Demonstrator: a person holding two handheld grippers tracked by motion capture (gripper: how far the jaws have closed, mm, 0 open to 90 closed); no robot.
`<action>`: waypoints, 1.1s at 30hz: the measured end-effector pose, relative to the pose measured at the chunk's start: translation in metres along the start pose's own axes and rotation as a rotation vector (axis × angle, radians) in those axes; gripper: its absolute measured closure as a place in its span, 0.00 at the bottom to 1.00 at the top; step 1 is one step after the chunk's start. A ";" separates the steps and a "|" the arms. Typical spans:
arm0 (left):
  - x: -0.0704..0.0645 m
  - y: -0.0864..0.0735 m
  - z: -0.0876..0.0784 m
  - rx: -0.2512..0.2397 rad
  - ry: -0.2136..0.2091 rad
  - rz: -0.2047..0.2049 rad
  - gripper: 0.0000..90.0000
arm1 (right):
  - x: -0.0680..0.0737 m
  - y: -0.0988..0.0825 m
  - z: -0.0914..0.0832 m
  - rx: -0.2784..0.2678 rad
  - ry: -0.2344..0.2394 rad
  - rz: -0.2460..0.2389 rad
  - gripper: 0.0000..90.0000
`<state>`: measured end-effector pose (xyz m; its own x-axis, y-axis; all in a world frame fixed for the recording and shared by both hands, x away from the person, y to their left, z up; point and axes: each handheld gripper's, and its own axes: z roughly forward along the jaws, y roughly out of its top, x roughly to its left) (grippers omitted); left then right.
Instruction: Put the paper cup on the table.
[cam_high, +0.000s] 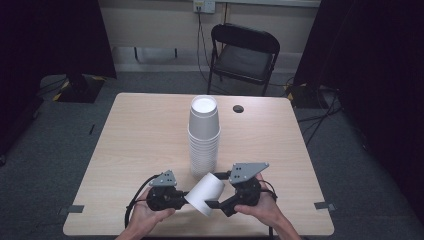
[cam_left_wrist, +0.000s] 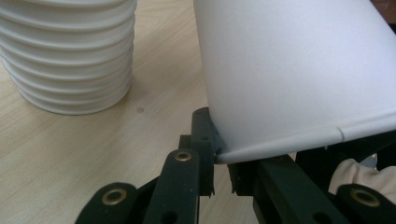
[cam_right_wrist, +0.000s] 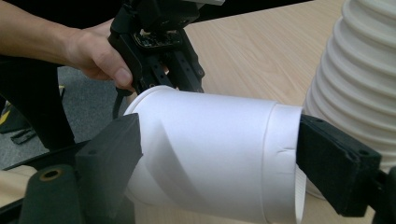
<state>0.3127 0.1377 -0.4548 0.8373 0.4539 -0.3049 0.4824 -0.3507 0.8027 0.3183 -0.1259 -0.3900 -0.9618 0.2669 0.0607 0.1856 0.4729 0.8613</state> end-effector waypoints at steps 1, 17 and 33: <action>0.000 -0.001 0.000 0.004 0.009 0.000 0.92 | 0.000 0.000 0.001 0.008 -0.015 -0.001 0.20; -0.002 -0.001 0.005 0.031 -0.007 -0.011 0.92 | 0.012 0.002 -0.002 0.000 0.061 -0.077 0.20; 0.004 -0.001 -0.004 -0.054 -0.082 -0.099 0.95 | 0.011 -0.009 0.002 0.073 0.051 -0.122 0.16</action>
<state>0.3148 0.1434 -0.4548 0.8058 0.4147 -0.4228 0.5507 -0.2620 0.7925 0.3061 -0.1257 -0.3982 -0.9868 0.1615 -0.0155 0.0787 0.5599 0.8248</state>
